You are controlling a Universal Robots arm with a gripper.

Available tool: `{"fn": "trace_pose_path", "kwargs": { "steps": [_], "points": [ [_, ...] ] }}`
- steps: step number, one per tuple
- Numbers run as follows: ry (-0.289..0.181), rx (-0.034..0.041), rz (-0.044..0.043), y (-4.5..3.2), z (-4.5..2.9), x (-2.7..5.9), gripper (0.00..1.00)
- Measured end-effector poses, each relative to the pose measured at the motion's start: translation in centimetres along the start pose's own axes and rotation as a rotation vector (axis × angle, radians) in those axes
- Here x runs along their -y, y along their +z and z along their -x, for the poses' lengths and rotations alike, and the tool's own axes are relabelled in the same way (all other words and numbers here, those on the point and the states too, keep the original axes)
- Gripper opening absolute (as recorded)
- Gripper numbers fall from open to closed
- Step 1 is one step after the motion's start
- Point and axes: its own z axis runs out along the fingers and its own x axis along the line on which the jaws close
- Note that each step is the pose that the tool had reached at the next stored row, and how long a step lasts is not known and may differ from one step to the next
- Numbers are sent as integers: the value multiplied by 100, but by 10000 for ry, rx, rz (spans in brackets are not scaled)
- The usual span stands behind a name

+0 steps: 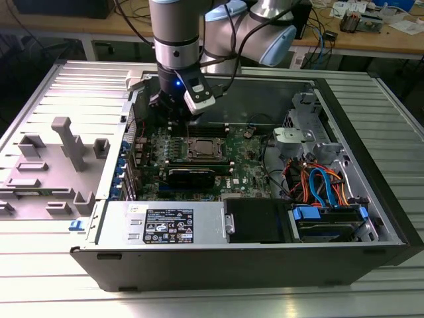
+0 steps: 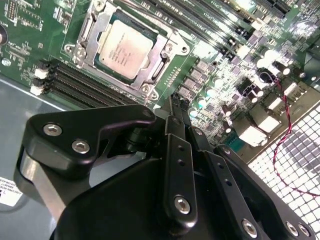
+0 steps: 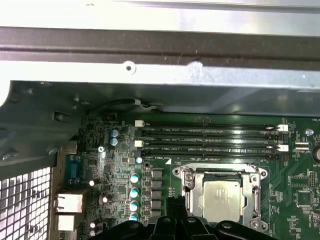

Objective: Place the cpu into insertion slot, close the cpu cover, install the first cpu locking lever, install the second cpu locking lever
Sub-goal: 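Install the first cpu locking lever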

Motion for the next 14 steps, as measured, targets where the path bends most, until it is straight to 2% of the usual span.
{"fn": "trace_pose_path", "kwargs": {
  "steps": [8,14],
  "points": [
    [-72,-14,2,-66,0,-87,11],
    [-114,-19,4,-74,1,-140,11]
  ]
}}
